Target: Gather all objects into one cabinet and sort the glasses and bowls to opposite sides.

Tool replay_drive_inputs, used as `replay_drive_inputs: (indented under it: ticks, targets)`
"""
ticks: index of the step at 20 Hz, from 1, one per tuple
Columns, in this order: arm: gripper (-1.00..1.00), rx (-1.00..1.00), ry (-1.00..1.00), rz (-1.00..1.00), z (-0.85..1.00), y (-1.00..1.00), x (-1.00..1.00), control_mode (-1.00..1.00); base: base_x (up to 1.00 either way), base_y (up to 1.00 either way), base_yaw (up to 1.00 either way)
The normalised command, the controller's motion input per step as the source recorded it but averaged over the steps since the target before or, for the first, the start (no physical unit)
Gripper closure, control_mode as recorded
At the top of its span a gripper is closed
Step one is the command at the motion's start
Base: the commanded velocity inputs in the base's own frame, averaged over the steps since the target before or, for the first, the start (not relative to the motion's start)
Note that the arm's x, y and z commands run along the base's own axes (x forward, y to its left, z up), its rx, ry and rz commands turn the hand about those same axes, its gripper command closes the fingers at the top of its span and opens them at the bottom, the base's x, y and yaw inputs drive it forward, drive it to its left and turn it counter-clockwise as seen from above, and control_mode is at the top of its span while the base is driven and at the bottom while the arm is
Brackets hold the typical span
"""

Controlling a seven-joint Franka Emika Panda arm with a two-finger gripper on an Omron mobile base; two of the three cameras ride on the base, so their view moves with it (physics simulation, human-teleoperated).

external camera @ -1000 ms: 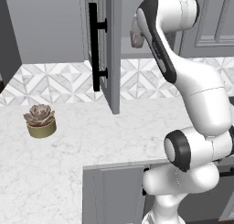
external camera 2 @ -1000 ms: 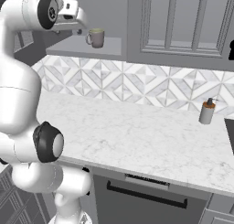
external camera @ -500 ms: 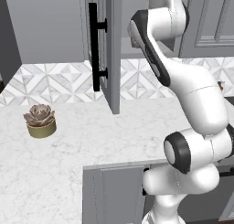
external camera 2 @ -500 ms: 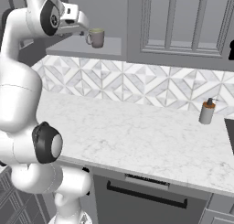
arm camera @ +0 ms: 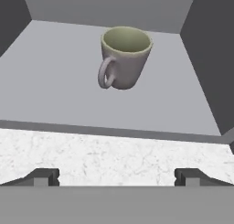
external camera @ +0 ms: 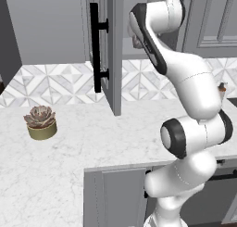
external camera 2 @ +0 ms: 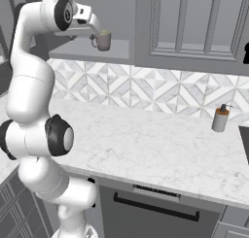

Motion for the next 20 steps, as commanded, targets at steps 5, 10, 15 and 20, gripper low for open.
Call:
replay_drive_inputs:
  ticks: [5,10,15,20]
  targets:
    - [-1.00,-0.02,0.00,-0.02,0.00,0.00,0.24,-1.00,0.00,0.00,0.00]
    - [-1.00,-0.01,-0.06,-0.02,-0.07,0.00,0.27,-1.00,0.00,0.00,0.00]
    - [-1.00,0.00,-0.01,-0.02,-0.08,0.00,0.37,-1.00,0.00,0.00,0.00]
    - [-1.00,0.00,0.00,-0.03,-0.02,0.00,0.32,-1.00,0.00,0.00,0.00]
